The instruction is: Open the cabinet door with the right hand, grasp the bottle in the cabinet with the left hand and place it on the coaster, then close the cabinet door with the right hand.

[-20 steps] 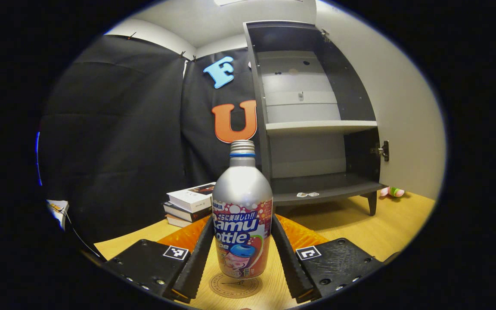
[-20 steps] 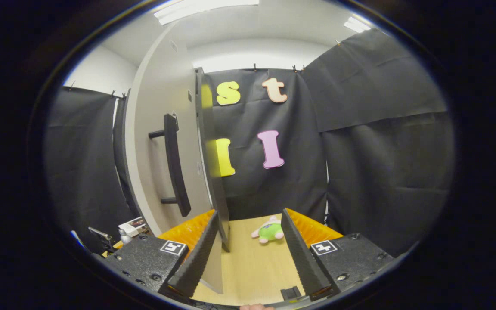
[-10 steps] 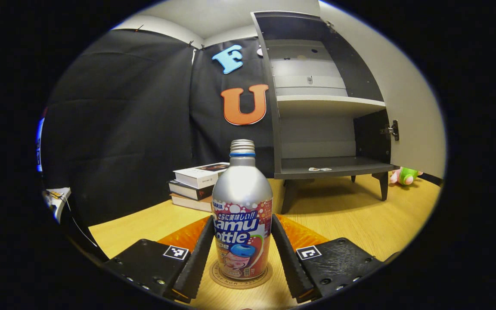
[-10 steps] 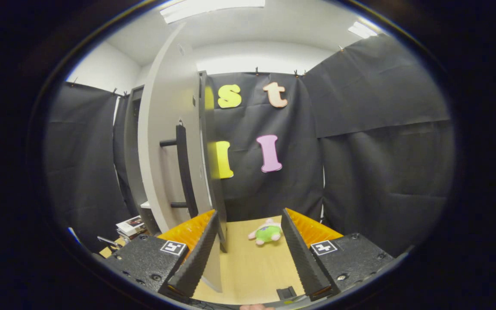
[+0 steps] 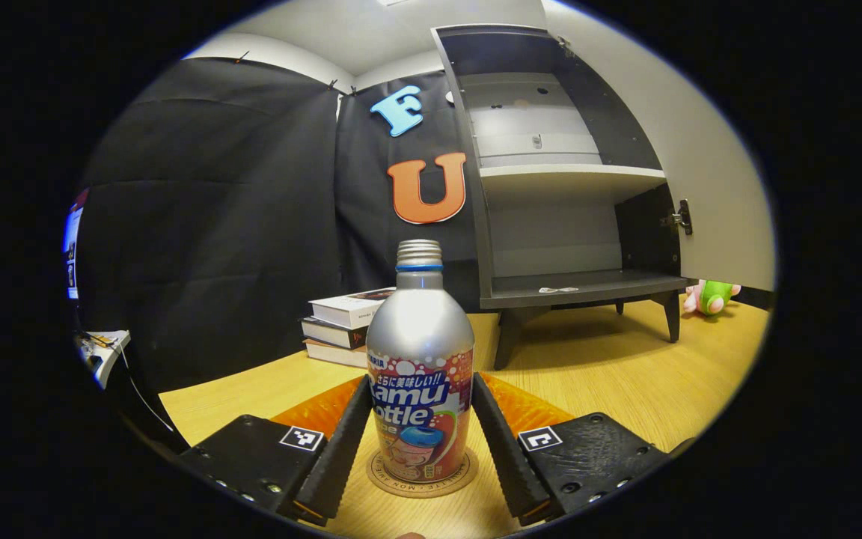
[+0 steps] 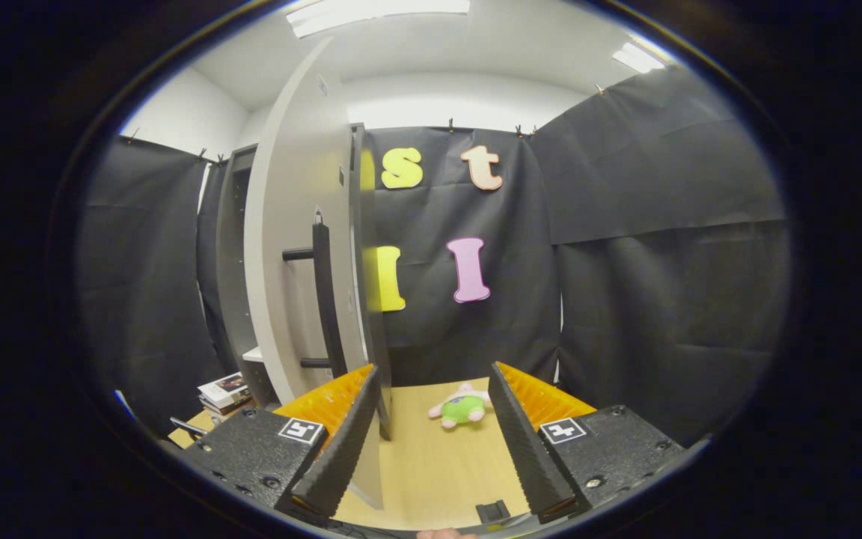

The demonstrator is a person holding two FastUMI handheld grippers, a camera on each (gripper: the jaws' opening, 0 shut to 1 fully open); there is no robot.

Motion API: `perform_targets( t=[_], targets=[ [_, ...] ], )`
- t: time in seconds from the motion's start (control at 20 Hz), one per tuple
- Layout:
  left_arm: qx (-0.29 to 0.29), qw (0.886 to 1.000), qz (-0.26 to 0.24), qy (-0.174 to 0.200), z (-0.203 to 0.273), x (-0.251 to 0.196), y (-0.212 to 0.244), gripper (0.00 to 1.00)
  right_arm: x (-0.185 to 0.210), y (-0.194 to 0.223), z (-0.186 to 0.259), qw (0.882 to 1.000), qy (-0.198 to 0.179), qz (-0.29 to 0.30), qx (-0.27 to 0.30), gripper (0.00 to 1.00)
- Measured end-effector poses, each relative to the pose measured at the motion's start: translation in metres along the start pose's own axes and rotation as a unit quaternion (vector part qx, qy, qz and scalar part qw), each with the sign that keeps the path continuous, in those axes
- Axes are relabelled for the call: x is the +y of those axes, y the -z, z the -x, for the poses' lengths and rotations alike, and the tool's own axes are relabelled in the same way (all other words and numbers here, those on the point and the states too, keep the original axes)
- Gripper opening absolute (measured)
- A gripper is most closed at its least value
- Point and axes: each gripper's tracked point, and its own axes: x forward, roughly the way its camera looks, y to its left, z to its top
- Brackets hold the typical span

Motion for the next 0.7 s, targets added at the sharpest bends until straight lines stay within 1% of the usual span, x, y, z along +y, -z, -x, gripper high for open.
perform_targets(
  t=[0.2, 0.4, 0.45, 0.5, 0.55, 0.6, 0.65, 0.7],
  targets=[
    [0.011, 1.000, 0.012, -0.003, -0.001, 0.005, 0.004, 0.80, -0.002, 0.004, -0.003, 1.000, 0.003, -0.004, 0.002, 0.91],
    [0.014, 1.000, 0.016, 0.008, 0.002, 0.003, 0.004, 0.81, -0.002, 0.005, -0.004, 1.000, 0.011, -0.002, 0.003, 0.90],
    [0.018, 1.000, 0.014, 0.012, 0.002, 0.001, 0.004, 0.82, -0.002, 0.006, -0.004, 1.000, 0.014, 0.000, 0.004, 0.91],
    [0.019, 1.000, 0.017, 0.018, 0.004, -0.001, 0.001, 0.85, -0.001, 0.006, -0.004, 1.000, 0.014, 0.002, 0.004, 0.90],
    [0.014, 0.999, 0.021, 0.022, 0.005, -0.003, -0.006, 0.77, 0.000, 0.007, -0.005, 1.000, 0.014, 0.003, 0.005, 0.90],
    [0.007, 0.999, 0.025, 0.022, 0.007, -0.002, -0.015, 0.88, 0.000, 0.008, -0.006, 1.000, 0.013, 0.003, 0.005, 0.91],
    [-0.003, 0.999, 0.027, 0.018, 0.007, 0.002, -0.023, 0.89, 0.000, 0.009, -0.006, 1.000, 0.011, 0.001, 0.006, 0.91],
    [-0.012, 0.999, 0.029, 0.018, 0.008, 0.004, -0.032, 0.95, 0.000, 0.010, -0.006, 1.000, 0.010, 0.000, 0.007, 0.91]
  ],
)
